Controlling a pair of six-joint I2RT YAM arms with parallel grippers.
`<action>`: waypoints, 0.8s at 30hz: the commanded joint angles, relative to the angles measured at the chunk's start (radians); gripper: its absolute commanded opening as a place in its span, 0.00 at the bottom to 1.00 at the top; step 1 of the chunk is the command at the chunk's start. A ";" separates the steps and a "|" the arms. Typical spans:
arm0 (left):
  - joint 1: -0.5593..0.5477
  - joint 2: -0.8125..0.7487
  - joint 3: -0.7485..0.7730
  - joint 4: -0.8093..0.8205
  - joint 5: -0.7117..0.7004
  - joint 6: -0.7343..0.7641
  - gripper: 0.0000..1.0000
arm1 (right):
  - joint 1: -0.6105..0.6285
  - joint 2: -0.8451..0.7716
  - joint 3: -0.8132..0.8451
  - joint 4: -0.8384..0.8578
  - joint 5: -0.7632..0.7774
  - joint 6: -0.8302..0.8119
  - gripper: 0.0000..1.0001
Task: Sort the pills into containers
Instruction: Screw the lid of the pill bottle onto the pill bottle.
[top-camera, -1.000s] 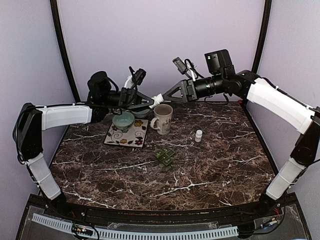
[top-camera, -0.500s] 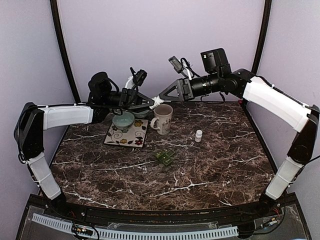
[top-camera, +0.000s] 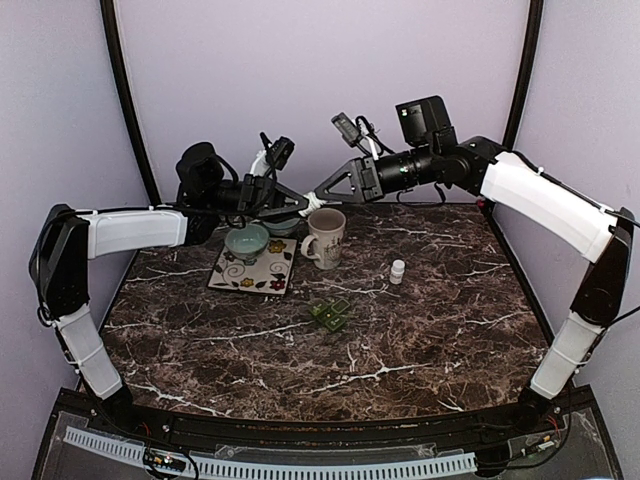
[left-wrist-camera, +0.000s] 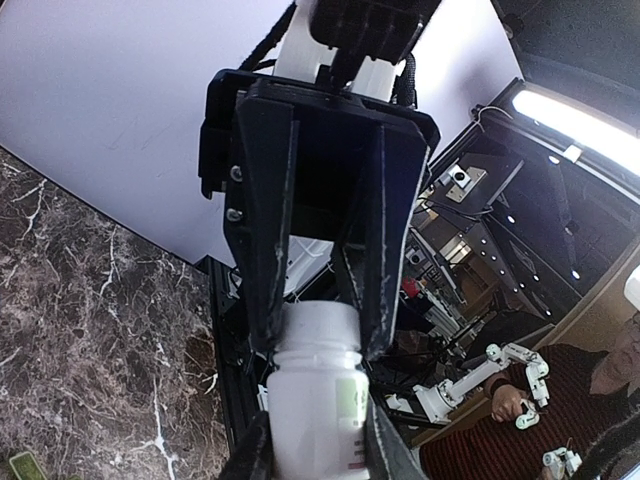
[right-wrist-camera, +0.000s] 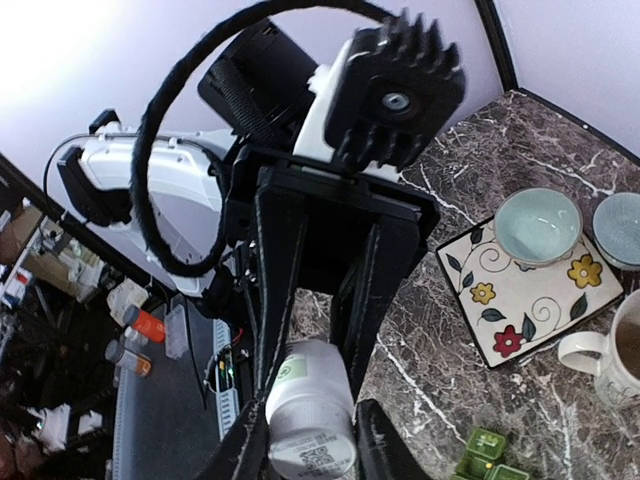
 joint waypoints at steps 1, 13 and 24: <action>0.006 -0.003 0.028 0.041 0.023 -0.008 0.00 | 0.012 0.011 0.042 -0.007 -0.015 -0.007 0.17; 0.005 -0.029 0.057 -0.090 -0.019 0.121 0.00 | 0.017 0.040 0.061 -0.038 0.020 0.030 0.00; -0.068 -0.108 0.164 -0.523 -0.270 0.620 0.00 | 0.017 0.100 0.053 0.020 -0.005 0.207 0.00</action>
